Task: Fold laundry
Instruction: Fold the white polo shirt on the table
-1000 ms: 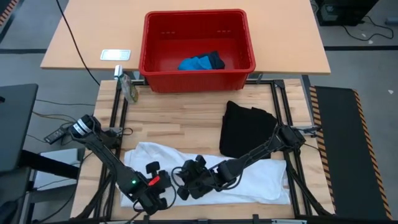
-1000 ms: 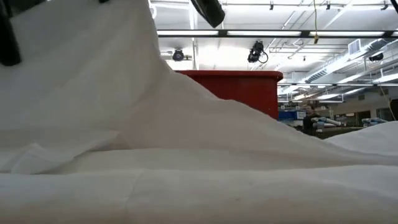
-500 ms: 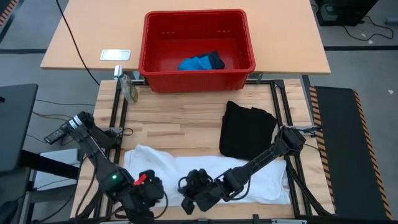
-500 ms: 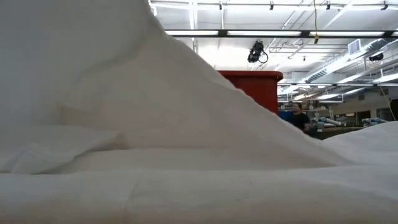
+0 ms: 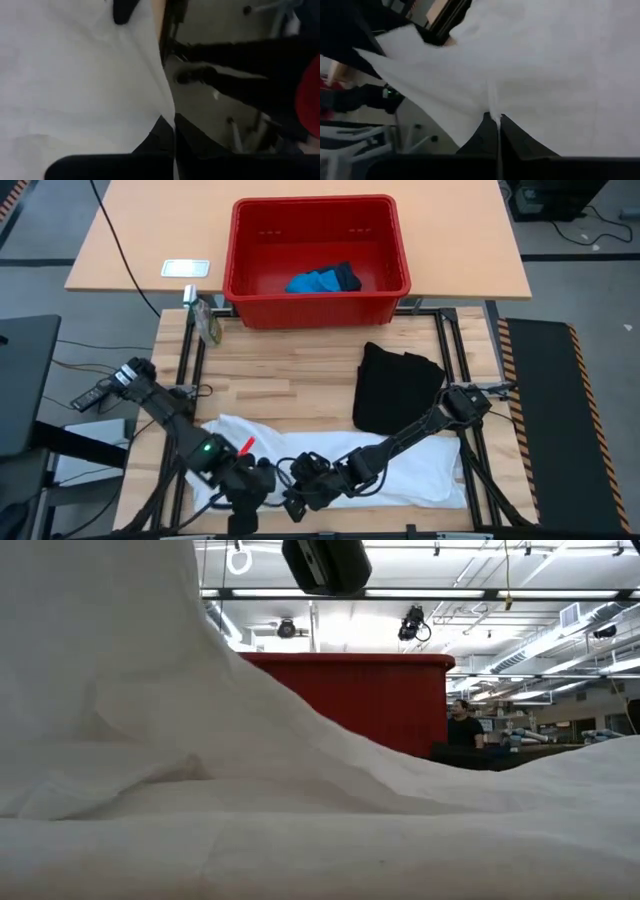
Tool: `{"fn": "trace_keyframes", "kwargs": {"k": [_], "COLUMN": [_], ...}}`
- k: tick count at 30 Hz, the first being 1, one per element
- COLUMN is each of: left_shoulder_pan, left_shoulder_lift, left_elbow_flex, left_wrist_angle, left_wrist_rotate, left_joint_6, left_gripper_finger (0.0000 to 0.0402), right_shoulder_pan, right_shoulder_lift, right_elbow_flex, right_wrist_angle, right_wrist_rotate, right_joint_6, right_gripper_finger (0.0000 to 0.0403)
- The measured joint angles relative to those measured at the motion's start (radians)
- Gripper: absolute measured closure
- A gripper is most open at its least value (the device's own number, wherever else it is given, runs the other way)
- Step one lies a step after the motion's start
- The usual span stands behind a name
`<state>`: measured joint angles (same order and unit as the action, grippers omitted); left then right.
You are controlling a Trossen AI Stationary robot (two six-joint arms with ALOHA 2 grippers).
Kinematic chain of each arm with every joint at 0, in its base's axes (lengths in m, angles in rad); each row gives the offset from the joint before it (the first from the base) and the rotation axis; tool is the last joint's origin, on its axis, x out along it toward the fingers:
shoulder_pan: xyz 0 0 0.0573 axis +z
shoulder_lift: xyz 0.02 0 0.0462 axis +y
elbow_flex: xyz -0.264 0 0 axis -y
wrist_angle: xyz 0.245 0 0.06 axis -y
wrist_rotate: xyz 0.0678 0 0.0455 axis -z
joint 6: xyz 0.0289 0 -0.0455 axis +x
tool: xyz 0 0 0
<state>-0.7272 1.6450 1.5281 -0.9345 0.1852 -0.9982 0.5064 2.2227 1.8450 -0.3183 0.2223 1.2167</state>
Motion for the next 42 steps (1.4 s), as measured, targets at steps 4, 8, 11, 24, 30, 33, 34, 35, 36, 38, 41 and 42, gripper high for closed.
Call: {"fn": "trace_keyframes", "kwargs": {"k": [4,8,11,24,30,33,34,35,36,38,41,42], "left_shoulder_pan": [0.049,0.097,0.165,0.167,0.115,0.097,0.089,0.083,0.077,0.071,0.069,0.071], "left_shoulder_lift": [0.001,0.001,0.001,-0.012,-0.012,-0.015,-0.017,-0.018,-0.018,-0.018,-0.018,-0.018], "left_elbow_flex": [0.0,-0.001,-0.001,-0.482,-0.498,-0.488,-0.488,-0.488,-0.488,-0.487,-0.487,-0.487], "left_wrist_angle": [0.002,-0.039,-0.101,0.425,0.68,0.676,0.662,0.654,0.641,0.617,0.615,0.616], "left_wrist_rotate": [0.156,0.195,0.189,0.254,0.376,0.41,0.411,0.412,0.417,0.434,0.476,0.483], "left_joint_6": [0.074,0.213,0.272,0.091,-0.054,-0.054,-0.045,-0.035,-0.023,0.0,0.024,0.033], "left_gripper_finger": [0.0401,0.0401,0.0401,0.0401,0.0401,0.0401,0.0401,0.0401,0.0401,0.0401,0.0401,0.0401], "right_shoulder_pan": [0.006,0.01,0.0,-0.002,-0.01,0.001,0.002,0.003,0.004,0.007,0.007,0.006], "right_shoulder_lift": [0.006,0.003,0.004,0.007,0.007,0.007,0.007,0.007,0.007,0.006,0.006,0.006], "right_elbow_flex": [0.0,0.001,-0.001,-0.132,-0.223,-0.222,-0.222,-0.221,-0.22,-0.219,-0.218,-0.218], "right_wrist_angle": [0.004,-0.021,-0.079,-0.106,0.17,0.223,0.238,0.246,0.245,0.243,0.257,0.262], "right_wrist_rotate": [0.005,0.066,0.08,0.011,-0.157,-0.157,-0.156,-0.155,-0.153,-0.148,-0.153,-0.153], "right_joint_6": [0.037,0.039,0.06,0.163,0.191,0.195,0.195,0.202,0.207,0.22,0.229,0.23], "right_gripper_finger": [0.0396,0.0398,0.0398,0.0399,0.04,0.04,0.04,0.04,0.04,0.04,0.0401,0.0401]}}
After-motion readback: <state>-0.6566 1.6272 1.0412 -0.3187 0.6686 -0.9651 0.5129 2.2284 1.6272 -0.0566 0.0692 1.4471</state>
